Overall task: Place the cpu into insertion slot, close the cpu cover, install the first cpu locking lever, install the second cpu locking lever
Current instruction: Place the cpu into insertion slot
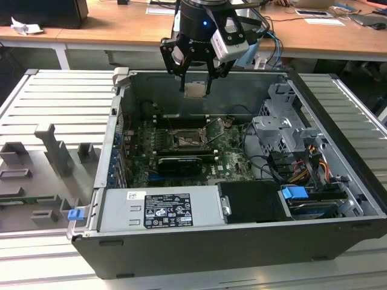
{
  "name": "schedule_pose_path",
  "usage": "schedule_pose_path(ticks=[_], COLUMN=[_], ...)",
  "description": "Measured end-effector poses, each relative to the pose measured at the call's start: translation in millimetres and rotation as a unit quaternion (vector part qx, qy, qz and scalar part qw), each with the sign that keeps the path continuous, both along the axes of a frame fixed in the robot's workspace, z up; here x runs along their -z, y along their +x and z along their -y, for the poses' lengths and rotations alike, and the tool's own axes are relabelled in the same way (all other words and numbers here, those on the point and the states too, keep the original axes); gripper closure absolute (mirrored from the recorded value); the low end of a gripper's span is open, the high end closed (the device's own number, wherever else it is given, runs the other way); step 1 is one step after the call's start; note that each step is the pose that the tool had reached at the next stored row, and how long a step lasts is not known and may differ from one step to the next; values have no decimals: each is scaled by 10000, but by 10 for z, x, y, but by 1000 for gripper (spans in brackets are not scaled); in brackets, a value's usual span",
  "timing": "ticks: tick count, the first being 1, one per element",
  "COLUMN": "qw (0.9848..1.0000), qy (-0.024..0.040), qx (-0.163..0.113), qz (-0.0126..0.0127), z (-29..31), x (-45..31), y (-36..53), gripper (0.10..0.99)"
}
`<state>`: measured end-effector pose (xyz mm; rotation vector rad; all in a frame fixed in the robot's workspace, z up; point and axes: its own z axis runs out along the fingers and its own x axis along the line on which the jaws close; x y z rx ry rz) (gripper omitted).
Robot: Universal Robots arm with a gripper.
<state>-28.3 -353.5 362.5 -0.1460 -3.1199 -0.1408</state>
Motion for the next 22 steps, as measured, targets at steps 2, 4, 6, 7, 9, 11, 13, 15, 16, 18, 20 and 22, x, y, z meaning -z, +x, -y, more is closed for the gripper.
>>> schedule_pose_path(ticks=[2, 4, 6, 7, 9, 11, 13, 15, 16, 18, 20, 22], qw=[10000, 10000, 10000, 10000, 10000, 10000, 10000, 10000, 10000, 9999, 9999, 9999], qy=[0, 0, 0, 0, 0, 0, 0, 0, 0, 0, 0, 0], qx=[8, 16, 31, 37, 54, 66, 80, 92, 96, 109, 126, 136], qz=[0, 0, 0, 0, 0, 0, 0, 0, 0, 0, 0, 0], z=[0, 0, 0, 0, 0, 0, 0, 0, 0, 0, 0, 0], x=[0, 0, 0, 0, 0, 0, 0, 0, 0, 0, 0, 0], y=[0, 0, 0, 0, 0, 0, 0, 0, 0, 0, 0, 0], gripper=[545, 545, 545, 545, 545, 545, 545, 545, 545, 545, 545, 545])
